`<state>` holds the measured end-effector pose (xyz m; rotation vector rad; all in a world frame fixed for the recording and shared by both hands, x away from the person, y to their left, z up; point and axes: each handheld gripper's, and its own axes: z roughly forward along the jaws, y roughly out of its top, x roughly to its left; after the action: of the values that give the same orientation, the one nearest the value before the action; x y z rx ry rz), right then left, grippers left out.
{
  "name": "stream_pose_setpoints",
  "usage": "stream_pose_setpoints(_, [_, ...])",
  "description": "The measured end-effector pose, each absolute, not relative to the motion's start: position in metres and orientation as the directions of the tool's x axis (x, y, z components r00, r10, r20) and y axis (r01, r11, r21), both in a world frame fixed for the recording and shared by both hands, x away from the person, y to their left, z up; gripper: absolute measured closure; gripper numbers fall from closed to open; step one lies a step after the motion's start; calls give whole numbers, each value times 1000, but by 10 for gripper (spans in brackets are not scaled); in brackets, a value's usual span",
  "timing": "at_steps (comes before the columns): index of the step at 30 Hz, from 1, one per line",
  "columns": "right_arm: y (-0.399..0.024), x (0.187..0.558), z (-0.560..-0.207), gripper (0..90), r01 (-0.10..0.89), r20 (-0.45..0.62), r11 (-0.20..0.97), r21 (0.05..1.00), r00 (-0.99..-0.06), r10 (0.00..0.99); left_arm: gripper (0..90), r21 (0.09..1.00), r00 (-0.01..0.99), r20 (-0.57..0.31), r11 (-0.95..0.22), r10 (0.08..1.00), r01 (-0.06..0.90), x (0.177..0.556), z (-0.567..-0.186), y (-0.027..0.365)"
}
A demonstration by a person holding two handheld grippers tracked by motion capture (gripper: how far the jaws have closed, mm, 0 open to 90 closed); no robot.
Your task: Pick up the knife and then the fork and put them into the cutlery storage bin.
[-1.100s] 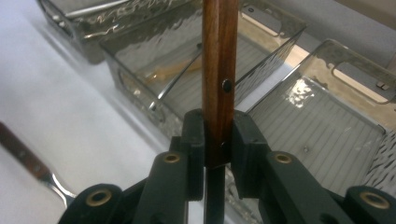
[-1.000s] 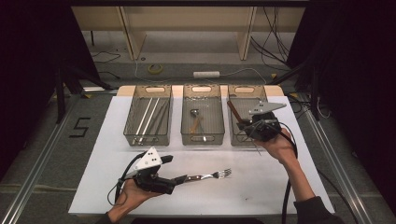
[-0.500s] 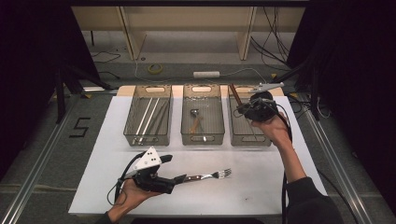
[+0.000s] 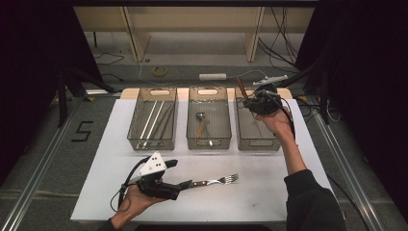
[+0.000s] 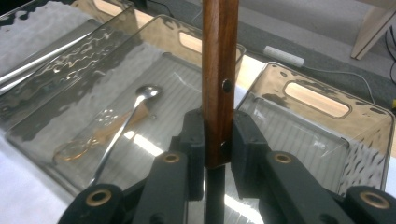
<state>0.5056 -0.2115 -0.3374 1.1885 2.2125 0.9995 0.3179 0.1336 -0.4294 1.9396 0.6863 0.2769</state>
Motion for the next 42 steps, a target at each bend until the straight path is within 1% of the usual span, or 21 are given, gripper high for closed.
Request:
stream_pose_setpoints(6, [-213, 519, -339, 776, 552, -31, 347, 759, -501, 865, 158, 882, 814, -101, -327, 572, 339, 317, -429, 132])
stream_pose_setpoints(16, [-210, 532, -345, 776, 562, -31, 327, 760, -472, 881, 158, 883, 813, -102, -324, 573, 339, 317, -429, 132])
stream_pose_setpoints(30, [-203, 541, -360, 776, 581, -38, 313, 751, -435, 900, 158, 884, 816, -102, -324, 570, 337, 317, -429, 133])
stream_pose_setpoints(42, [-207, 541, -378, 775, 622, -27, 305, 721, -414, 910, 158, 880, 817, -99, -334, 569, 339, 317, -430, 132])
